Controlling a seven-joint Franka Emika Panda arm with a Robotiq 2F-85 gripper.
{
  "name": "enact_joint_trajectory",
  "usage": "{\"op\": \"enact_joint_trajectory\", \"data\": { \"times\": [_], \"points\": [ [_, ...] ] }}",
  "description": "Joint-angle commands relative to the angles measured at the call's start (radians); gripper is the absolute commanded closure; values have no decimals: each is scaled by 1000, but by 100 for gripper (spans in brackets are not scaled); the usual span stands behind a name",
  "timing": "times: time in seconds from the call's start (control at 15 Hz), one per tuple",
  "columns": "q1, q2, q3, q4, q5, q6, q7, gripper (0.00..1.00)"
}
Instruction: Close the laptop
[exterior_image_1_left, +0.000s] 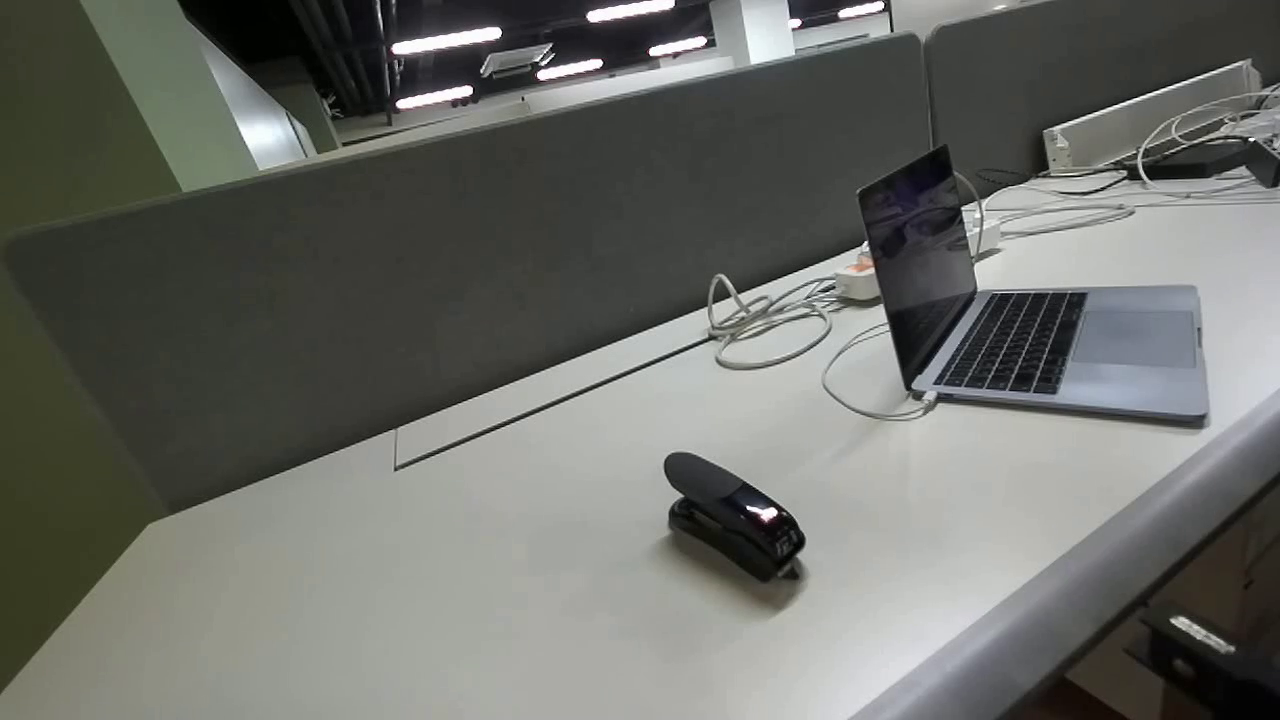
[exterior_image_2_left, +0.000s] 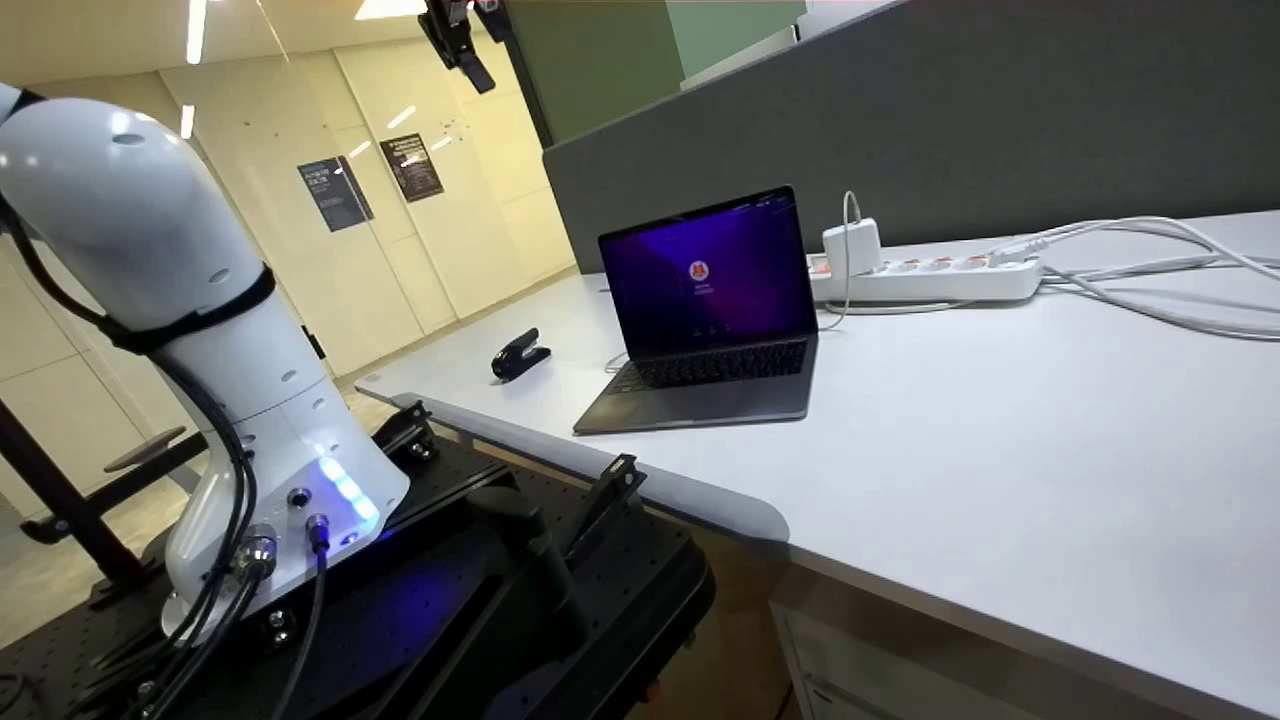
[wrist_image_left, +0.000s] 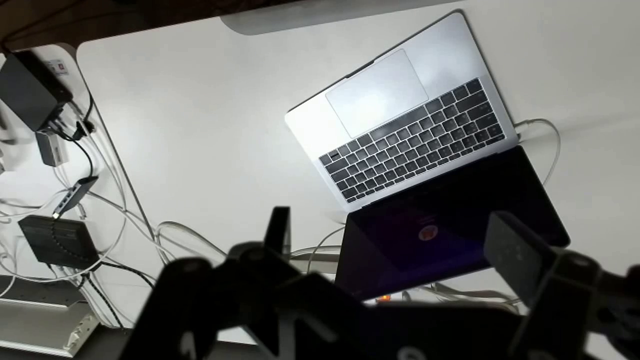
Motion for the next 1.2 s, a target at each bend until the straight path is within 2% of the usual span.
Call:
{"op": "enact_joint_trajectory", "data": {
  "times": [0.0,0.2,0.33,0.67,0.93,1.13],
  "points": [
    [20,2,-14,3,-13,-6,12,0],
    [20,2,-14,3,-13,-6,12,0],
    [27,2,-23,-9,-12,53,8,0],
    [-4,94,-47,-30,-84,337,-12,0],
    [59,235,-144,-29,-38,523,-198,0],
    [146,357,-244,5,63,554,-397,0]
  ]
}}
